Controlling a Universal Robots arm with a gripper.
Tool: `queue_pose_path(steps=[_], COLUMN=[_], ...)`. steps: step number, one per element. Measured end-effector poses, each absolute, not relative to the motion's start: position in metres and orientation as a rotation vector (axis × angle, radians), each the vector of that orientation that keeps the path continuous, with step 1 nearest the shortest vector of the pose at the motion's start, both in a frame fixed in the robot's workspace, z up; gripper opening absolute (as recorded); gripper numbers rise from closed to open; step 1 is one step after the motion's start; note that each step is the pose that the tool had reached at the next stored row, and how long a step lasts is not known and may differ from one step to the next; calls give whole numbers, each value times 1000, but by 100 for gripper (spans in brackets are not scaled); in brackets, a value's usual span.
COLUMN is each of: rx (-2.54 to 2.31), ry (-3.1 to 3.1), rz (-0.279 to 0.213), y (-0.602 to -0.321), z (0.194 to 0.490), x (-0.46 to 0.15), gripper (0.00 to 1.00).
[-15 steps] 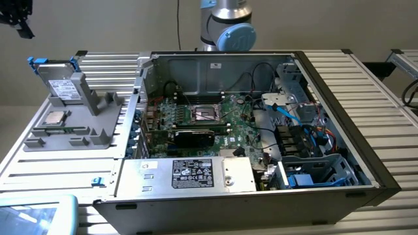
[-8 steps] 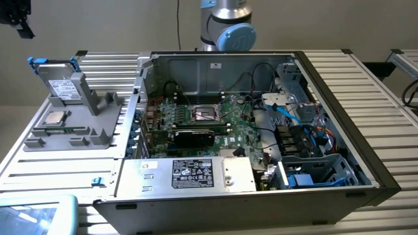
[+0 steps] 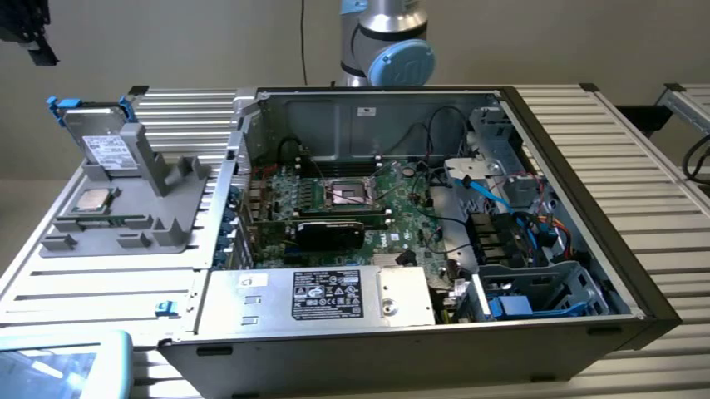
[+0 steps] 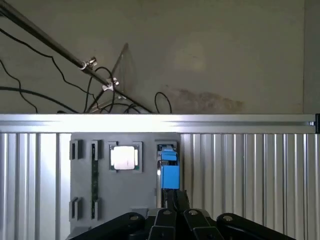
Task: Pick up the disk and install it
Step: 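Pick up the disk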
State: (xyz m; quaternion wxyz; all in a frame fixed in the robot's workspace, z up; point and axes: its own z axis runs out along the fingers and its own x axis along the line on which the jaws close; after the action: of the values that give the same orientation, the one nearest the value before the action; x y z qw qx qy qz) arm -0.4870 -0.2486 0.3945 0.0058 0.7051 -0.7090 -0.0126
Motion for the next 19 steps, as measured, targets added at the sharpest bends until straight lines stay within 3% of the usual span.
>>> queue_pose_path(steps=[19], rx=[2219], ry=[-2222], rz=[-58], y=[-249], z=[392], x=[-487], gripper=[11])
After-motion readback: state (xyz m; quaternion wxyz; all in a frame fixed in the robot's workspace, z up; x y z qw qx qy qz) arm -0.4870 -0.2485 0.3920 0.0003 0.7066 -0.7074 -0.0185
